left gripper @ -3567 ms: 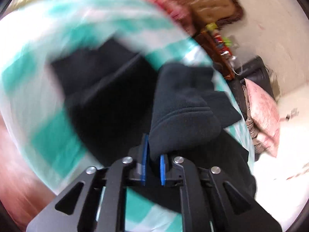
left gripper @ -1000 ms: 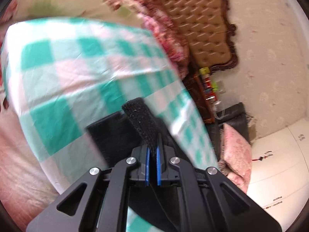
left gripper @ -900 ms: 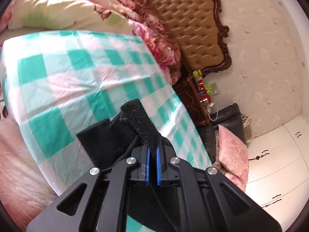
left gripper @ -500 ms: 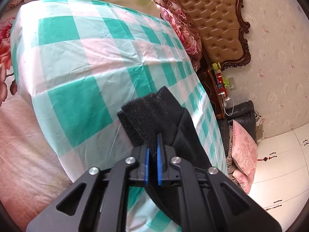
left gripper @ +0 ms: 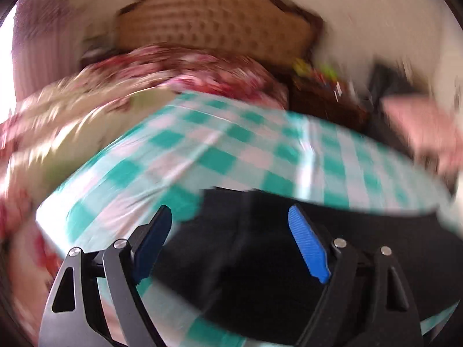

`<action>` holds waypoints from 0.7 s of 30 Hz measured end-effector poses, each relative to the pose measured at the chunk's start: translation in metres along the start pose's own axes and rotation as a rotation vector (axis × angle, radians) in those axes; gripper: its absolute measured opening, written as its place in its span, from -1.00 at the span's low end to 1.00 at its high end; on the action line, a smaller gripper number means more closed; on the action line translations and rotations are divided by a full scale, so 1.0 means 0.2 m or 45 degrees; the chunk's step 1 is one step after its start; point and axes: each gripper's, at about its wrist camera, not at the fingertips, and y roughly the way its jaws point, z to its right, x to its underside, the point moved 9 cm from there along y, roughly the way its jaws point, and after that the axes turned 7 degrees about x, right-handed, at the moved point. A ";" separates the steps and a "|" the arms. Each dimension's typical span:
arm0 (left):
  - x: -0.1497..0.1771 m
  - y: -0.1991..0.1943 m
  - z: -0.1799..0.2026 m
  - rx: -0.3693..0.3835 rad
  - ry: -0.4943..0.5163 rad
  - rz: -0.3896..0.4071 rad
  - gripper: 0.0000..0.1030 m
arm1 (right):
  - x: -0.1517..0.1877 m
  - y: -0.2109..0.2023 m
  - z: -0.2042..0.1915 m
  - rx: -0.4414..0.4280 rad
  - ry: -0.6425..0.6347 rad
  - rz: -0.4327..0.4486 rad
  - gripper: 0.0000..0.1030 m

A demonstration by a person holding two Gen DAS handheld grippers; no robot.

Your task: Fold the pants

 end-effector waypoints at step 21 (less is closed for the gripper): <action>-0.02 0.61 0.14 0.240 0.765 -0.761 -0.65 | -0.04 0.37 -0.72 0.067 -0.492 0.000 0.60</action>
